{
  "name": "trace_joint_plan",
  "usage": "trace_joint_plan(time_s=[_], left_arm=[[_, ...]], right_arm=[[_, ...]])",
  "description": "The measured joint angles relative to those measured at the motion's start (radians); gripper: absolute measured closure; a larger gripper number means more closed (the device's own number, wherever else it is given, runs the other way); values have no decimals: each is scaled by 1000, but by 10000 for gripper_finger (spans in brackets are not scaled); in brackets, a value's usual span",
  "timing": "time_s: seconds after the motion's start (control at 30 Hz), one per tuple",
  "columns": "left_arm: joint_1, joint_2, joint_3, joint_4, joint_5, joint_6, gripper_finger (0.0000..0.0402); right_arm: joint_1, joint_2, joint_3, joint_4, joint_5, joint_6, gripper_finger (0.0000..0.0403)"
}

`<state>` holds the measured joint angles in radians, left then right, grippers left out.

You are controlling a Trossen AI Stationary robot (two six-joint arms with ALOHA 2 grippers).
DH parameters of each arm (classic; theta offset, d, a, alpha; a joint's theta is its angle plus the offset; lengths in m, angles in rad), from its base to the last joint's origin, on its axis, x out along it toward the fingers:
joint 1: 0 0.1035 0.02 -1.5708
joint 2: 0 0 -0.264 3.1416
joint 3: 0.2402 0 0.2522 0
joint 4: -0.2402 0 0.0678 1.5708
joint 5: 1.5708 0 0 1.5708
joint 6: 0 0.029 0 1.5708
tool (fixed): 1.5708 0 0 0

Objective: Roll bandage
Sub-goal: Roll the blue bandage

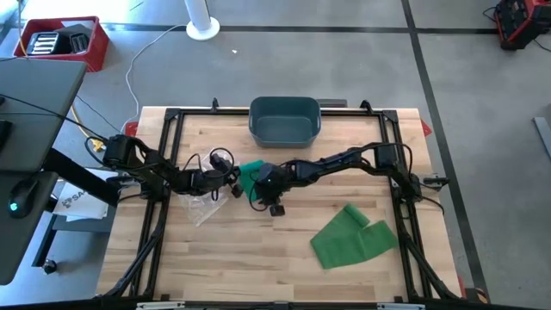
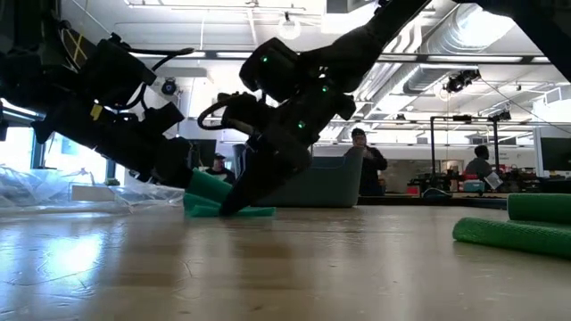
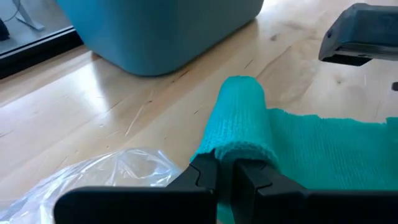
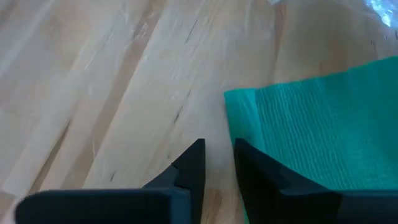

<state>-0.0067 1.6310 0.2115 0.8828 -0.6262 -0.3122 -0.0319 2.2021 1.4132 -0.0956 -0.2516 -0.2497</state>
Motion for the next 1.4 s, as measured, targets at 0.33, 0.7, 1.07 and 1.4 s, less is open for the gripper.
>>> trace_joint_plan(time_s=[0.33, 0.7, 1.07, 1.4], left_arm=[[0, 0, -3, -3, -19, 8, 392], [-30, 0, -3, -3, -16, 10, 392], [-40, 0, -2, -15, -52, 10, 392], [-40, 0, -2, -47, -92, 1, 392]], right_arm=[[28, -22, 1, -22, -40, -41, 395], [-46, -23, 0, 128, 110, 77, 349], [-46, 1, -5, 64, 32, 30, 385], [-2, -8, -1, -42, 34, -32, 402]])
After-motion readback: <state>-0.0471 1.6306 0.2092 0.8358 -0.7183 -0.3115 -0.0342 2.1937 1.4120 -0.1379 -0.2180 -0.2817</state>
